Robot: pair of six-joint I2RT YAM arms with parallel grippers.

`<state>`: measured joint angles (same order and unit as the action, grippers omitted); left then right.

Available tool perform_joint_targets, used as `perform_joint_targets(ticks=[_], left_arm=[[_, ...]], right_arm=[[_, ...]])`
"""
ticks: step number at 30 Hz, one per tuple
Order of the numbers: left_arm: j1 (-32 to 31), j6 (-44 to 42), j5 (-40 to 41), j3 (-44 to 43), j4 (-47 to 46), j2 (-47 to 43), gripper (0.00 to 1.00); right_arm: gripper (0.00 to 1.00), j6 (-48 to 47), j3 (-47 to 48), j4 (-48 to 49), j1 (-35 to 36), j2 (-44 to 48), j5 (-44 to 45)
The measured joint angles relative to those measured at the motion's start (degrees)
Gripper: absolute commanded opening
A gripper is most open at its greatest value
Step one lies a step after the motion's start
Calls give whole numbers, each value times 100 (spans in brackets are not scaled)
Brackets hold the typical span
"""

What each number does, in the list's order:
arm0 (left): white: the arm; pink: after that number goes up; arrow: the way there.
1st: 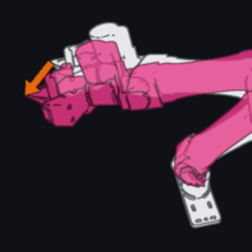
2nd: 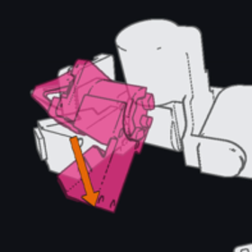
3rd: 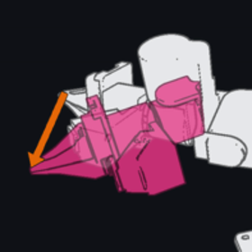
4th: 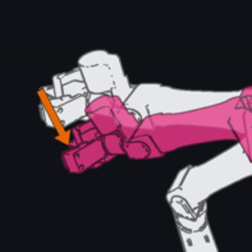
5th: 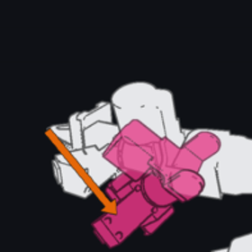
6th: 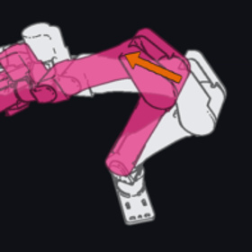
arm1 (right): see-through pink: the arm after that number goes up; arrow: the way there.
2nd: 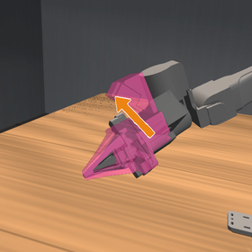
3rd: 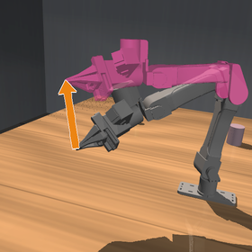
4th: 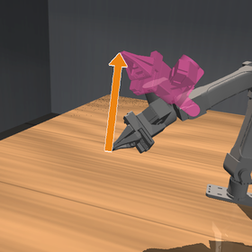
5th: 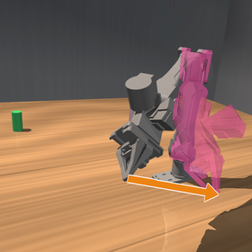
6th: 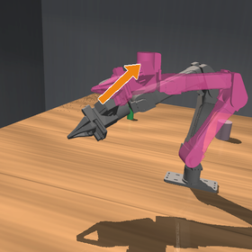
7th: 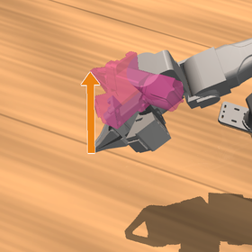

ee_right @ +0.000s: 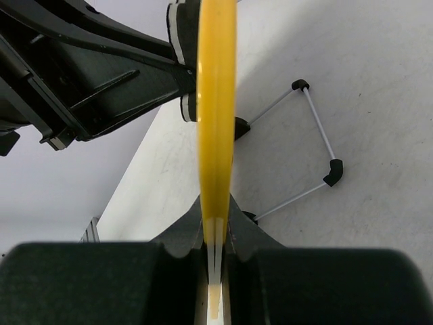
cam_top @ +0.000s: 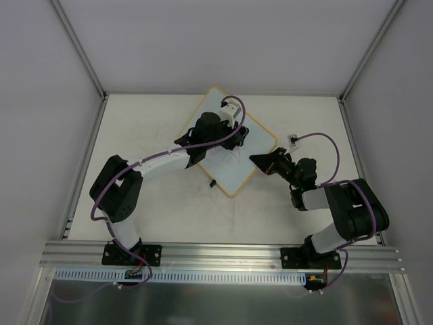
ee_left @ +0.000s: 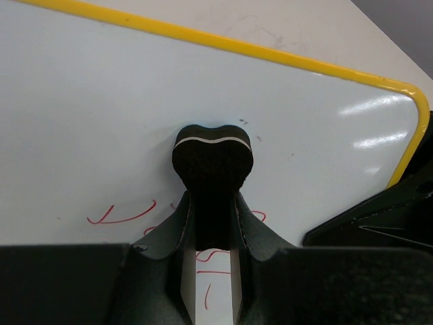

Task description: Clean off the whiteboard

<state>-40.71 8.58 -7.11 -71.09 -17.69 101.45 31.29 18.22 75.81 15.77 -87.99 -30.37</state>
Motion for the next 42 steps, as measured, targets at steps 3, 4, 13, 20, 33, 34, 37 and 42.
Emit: perform_joint_targets(ticks=[3,4,13,20,33,34,37,42], left_arm=[[107,133,33,225,-28,-151,14],[160,184,39,269,-22,-175,14],[953,789,247,212,409,-61,0],[1237,1147,605,195,474,52,0],[1930,1711,-302,199,487,232,2],[1930,1696,-299,210,481,225,3],[1888,1585,-236,249,444,192,4],[1725,1270,9,262,442,160,4]], right_arm=[[0,-140,9,0,13,42,-55],[0,-179,9,0,17,52,-72],[0,-264,9,-66,17,107,-94],[0,-251,9,-87,17,107,-101],[0,-238,44,-122,13,105,-168],[0,-238,44,-122,11,105,-173],[0,-240,46,-120,11,105,-181],[0,-236,48,-127,4,105,-188]])
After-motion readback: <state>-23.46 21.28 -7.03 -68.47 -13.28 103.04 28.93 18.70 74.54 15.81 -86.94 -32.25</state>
